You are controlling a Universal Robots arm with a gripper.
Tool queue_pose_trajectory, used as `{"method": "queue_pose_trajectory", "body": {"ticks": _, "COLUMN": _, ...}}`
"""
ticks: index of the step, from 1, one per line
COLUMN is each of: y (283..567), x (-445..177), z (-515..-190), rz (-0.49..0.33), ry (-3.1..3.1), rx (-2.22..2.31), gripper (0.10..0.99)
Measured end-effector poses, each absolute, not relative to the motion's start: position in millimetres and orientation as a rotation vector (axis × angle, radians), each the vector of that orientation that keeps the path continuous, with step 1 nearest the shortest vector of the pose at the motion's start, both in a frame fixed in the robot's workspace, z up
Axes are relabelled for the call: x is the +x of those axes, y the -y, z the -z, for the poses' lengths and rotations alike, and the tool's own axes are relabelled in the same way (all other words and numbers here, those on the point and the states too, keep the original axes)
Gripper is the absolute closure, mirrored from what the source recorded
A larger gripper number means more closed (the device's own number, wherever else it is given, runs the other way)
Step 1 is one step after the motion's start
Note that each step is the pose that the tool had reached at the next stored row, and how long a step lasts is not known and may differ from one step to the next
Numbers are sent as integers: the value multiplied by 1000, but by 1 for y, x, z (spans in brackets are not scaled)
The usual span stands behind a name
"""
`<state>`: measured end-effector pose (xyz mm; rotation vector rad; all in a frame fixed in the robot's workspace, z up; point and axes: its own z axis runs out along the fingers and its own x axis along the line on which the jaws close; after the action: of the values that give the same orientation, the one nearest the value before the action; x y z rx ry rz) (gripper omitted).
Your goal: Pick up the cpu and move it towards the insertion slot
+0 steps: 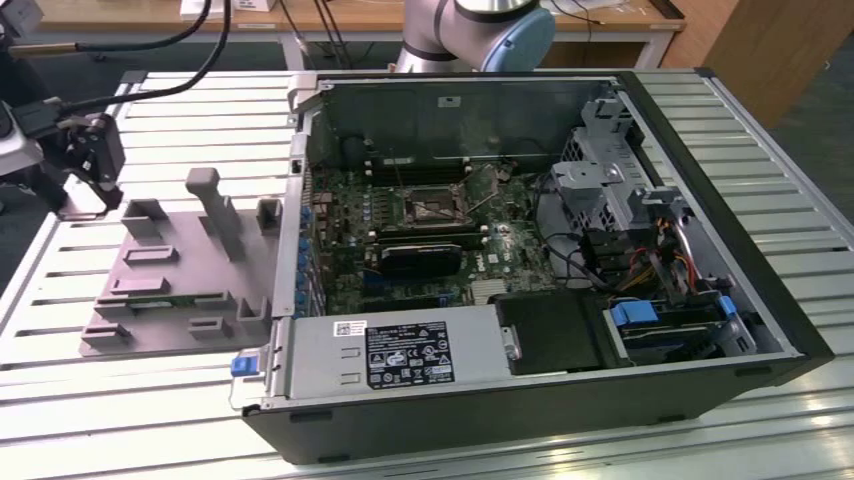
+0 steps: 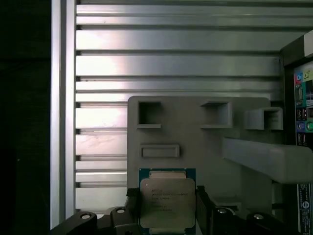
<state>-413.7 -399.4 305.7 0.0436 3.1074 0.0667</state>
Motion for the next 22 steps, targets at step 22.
{"method": "queue_pose_trajectory", "body": {"ticks": 22, "y": 399, "x": -414, "z": -377, "rz": -67, "ry": -3091, "rx": 43, "gripper": 545}}
